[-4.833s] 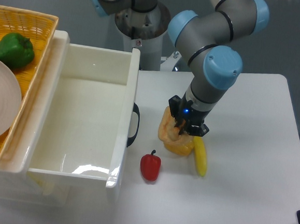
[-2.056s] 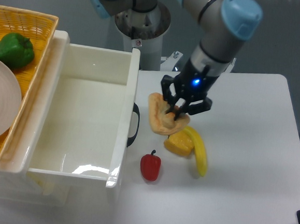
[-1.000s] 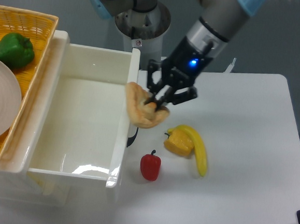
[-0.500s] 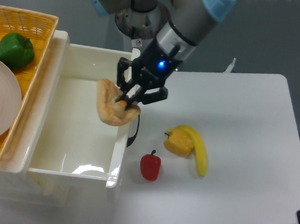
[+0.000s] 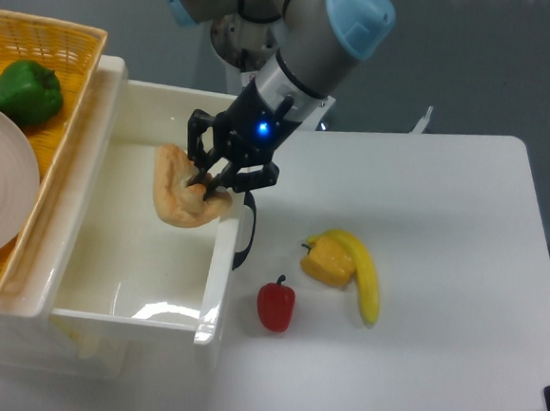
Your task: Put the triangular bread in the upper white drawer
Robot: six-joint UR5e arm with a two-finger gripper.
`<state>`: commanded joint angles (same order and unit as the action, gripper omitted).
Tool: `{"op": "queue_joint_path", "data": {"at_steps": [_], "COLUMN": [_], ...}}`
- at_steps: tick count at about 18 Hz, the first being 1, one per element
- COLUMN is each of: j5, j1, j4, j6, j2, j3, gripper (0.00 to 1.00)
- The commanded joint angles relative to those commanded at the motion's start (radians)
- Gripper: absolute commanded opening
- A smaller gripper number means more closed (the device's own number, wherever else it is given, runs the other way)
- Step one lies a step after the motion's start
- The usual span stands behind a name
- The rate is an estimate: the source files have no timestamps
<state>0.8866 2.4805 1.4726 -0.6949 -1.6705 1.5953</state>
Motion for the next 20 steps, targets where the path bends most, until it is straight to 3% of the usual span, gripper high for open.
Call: {"op": "queue_joint_path", "data": {"at_steps": [7,11,12,13,14,15,16,20], "j5": [0.003,0.015,0.021,0.023,0.023,0.023,0.021,0.023], "j1": [-0.035,-0.043,-0.045,-0.045,-0.045,-0.045,-0.045,-0.045], "j4": [-0.002,-0.005,-0.005,-0.009,-0.012,-0.011,-0.012,-0.011], "j6": [0.0,-0.006,-0.012,-0.014,-0.02,-0.023,-0.028,-0.029], "j2": [-0.006,-0.012,-0.012,-0.012,-0.012,-0.012,-0.012,-0.012], "j3": [0.012,0.014,0.015,0.02,0.02,0.02,0.02,0.02], "gripper": [0.27,0.38,0.45,0.67,0.8,0.85,0.98,1.0]}}
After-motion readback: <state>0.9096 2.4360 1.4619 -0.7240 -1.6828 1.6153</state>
